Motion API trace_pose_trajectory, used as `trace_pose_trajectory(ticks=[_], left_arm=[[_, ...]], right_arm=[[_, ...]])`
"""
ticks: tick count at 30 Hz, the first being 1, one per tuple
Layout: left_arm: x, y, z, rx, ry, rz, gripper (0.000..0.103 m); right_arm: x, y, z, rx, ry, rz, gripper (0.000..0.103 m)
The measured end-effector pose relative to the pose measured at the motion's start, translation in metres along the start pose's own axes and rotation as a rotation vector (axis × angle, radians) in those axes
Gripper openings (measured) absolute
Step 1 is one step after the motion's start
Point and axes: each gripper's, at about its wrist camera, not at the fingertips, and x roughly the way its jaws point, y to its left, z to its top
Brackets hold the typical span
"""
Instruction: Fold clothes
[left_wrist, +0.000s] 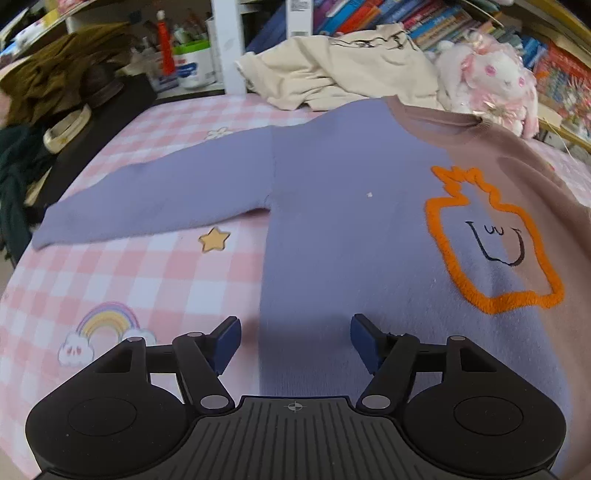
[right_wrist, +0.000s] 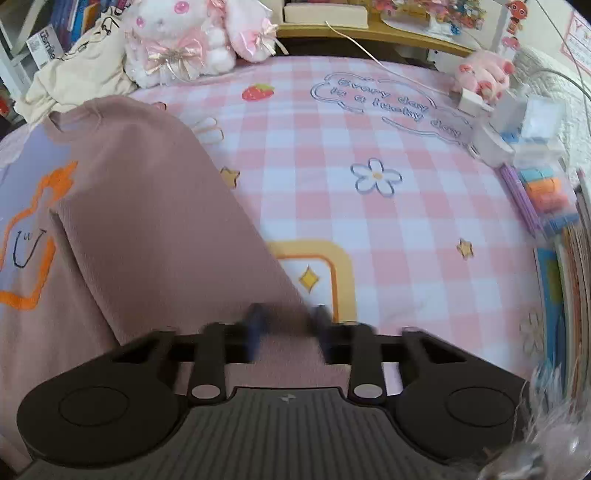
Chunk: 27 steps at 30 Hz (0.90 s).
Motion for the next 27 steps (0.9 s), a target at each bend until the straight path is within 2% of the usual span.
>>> trace_pose_trajectory(ticks=[1, 4, 8, 10, 11, 12, 15, 16, 18, 20, 21, 22, 24, 27], left_arm=[[-0.001, 0.001, -0.002, -0.021, -0.003, 0.003, 0.071], [-0.003, 0.002, -0.008, -0.073, -0.012, 0.015, 0.073], [-0.006, -0.004, -0.011, -0.052, -0.009, 0.039, 0.074], [-0.008, -0.007, -0.011, -0.034, -0.002, 0.047, 0.074], [-0.008, -0.008, -0.011, -0.025, 0.002, 0.051, 0.074], [-0.009, -0.01, -0.011, -0.016, 0.005, 0.055, 0.074], [-0.011, -0.009, -0.012, -0.013, 0.017, 0.055, 0.074], [-0.011, -0.008, -0.012, -0.015, 0.019, 0.05, 0.074], [-0.011, -0.006, -0.013, -0.015, 0.021, 0.035, 0.074], [-0.01, -0.003, -0.013, -0.006, 0.017, 0.018, 0.074], [-0.008, -0.001, -0.011, -0.003, 0.015, 0.01, 0.074], [-0.007, 0.0, -0.01, -0.001, 0.013, 0.003, 0.074], [-0.004, 0.004, -0.008, 0.001, 0.007, -0.009, 0.074], [0.0, 0.011, -0.005, -0.012, 0.007, -0.036, 0.074]], right_arm=[[0.002, 0.0, 0.006, -0.027, -0.002, -0.024, 0.012], [0.018, 0.008, 0.023, -0.216, -0.039, -0.239, 0.011], [0.052, 0.01, 0.041, -0.412, -0.1, -0.478, 0.012], [0.056, 0.007, 0.048, -0.418, -0.128, -0.534, 0.02], [0.058, 0.006, 0.051, -0.418, -0.142, -0.56, 0.035], [0.048, 0.005, 0.052, -0.375, -0.192, -0.549, 0.046], [0.011, 0.011, 0.043, -0.233, -0.306, -0.37, 0.051], [0.0, 0.014, 0.038, -0.191, -0.318, -0.287, 0.052], [-0.02, 0.023, 0.024, -0.09, -0.293, -0.084, 0.057], [-0.031, 0.033, 0.005, 0.008, -0.211, 0.126, 0.063], [-0.033, 0.041, -0.006, 0.033, -0.166, 0.207, 0.063], [-0.034, 0.05, -0.017, 0.043, -0.131, 0.252, 0.063], [-0.035, 0.069, -0.036, 0.024, -0.099, 0.254, 0.063], [-0.038, 0.091, -0.06, 0.007, -0.103, 0.147, 0.058]])
